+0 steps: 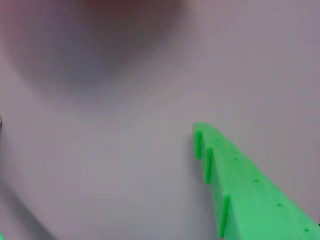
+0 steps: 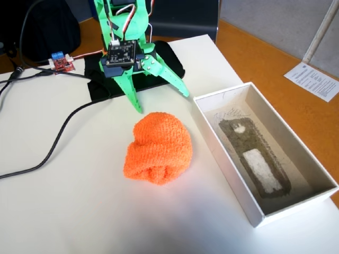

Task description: Remove orange objects from table

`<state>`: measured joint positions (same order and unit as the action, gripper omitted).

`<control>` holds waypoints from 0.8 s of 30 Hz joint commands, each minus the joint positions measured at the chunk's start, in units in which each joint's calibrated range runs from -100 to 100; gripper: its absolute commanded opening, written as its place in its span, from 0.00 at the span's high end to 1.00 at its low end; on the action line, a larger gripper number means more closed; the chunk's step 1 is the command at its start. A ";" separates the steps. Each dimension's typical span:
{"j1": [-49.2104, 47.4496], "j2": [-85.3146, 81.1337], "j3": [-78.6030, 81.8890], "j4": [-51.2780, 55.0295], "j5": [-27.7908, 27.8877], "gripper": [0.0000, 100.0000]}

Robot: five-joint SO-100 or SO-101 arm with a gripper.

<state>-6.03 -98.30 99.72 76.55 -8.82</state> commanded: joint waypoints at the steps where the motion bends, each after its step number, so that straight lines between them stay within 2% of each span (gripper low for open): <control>1: 0.15 -0.19 -0.11 0.26 -0.20 0.54; 12: -0.07 -0.19 -0.11 0.26 -0.20 0.54; 20: -5.69 -0.19 -0.11 0.26 -0.24 0.54; 22: -6.51 0.23 -0.11 -0.06 2.25 0.54; 24: -5.77 2.58 -1.56 -0.79 8.06 0.54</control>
<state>-11.69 -98.30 99.72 76.55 -7.69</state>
